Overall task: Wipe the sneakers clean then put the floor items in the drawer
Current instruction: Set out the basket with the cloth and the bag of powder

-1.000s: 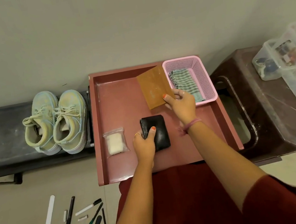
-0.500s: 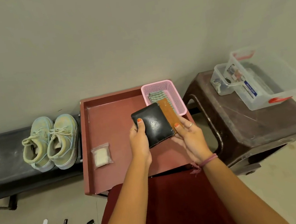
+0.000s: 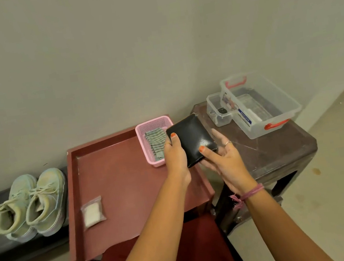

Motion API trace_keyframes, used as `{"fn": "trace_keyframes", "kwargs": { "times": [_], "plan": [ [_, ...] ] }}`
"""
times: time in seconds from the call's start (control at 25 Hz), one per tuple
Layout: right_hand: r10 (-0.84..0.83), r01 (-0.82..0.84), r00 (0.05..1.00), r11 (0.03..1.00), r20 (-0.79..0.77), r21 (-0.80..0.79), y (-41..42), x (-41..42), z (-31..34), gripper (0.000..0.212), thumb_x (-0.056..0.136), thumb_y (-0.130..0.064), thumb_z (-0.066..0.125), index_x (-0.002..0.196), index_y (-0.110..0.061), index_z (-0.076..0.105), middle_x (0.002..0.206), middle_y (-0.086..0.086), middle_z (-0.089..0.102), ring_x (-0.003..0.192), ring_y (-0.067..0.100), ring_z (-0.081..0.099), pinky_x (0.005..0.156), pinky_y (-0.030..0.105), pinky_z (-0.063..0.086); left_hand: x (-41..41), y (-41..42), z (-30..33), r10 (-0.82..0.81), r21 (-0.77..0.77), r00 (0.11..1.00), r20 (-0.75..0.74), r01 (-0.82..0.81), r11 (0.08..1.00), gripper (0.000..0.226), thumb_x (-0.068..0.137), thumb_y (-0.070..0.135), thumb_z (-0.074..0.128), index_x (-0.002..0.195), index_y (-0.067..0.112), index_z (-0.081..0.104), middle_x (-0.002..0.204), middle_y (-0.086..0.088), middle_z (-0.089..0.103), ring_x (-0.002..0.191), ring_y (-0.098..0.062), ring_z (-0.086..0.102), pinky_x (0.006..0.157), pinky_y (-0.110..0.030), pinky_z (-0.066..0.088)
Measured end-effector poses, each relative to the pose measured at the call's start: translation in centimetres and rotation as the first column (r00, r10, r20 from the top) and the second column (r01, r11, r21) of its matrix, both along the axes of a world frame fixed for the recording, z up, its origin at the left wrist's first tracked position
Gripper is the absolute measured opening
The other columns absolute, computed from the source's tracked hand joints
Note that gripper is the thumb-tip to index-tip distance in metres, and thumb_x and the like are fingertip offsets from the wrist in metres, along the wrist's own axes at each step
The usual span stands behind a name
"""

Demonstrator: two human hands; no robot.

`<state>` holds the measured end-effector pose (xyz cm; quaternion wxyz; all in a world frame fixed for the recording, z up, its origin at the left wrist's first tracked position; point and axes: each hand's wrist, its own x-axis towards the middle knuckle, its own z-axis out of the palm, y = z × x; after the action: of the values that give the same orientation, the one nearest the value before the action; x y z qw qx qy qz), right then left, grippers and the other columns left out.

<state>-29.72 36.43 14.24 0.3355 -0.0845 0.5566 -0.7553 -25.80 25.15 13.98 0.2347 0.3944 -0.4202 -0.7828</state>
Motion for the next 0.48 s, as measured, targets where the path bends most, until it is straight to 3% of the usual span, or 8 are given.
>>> {"fn": "trace_keyframes", "kwargs": {
  "times": [0.2,0.36,0.44,0.48],
  "plan": [
    [-0.151,0.155,0.988,0.983,0.044,-0.101,3.7,-6.2,1.9,0.046,0.089,-0.003,0.059,0.133,-0.013,0.048,0.120,0.006,0.065,0.106,0.019,0.066,0.079,0.029,0.057,-6.5,2.8,1.2,-0.252,-0.095,0.968,0.003,0.251,0.963,0.061,0.089,0.052,0.045,0.142,0.023,0.042,0.138,-0.002,0.055,0.123,-0.019,0.054,0.105,-0.040,0.044],
    [-0.254,0.257,0.966,0.960,0.038,-0.108,6.4,-13.0,3.7,0.036,0.090,-0.003,0.057,0.126,-0.005,0.052,0.113,0.011,0.066,0.102,0.022,0.067,0.081,0.033,0.057,-9.9,6.2,2.9,-0.403,-0.230,0.915,0.018,0.396,0.889,0.031,0.104,0.034,0.034,0.128,0.027,0.054,0.125,0.002,0.063,0.119,-0.015,0.057,0.101,-0.029,0.045],
    [-0.307,0.309,0.951,0.950,0.043,-0.050,7.0,-16.6,4.4,0.025,0.092,-0.004,0.056,0.117,-0.004,0.055,0.109,0.013,0.066,0.099,0.024,0.067,0.077,0.032,0.058,-11.2,7.3,2.1,-0.448,-0.456,0.869,0.208,0.491,0.742,0.036,0.104,0.032,0.035,0.137,0.025,0.047,0.137,0.001,0.054,0.130,-0.015,0.046,0.108,-0.031,0.036],
    [-0.333,0.334,0.941,0.942,0.052,-0.008,7.1,-18.3,4.6,0.018,0.092,-0.005,0.055,0.110,-0.004,0.055,0.105,0.014,0.065,0.096,0.024,0.067,0.075,0.032,0.059,-11.8,7.6,1.4,-0.462,-0.576,0.825,0.325,0.560,0.595,0.042,0.104,0.031,0.038,0.144,0.020,0.041,0.146,-0.001,0.045,0.136,-0.016,0.039,0.111,-0.032,0.031]
  ]
}}
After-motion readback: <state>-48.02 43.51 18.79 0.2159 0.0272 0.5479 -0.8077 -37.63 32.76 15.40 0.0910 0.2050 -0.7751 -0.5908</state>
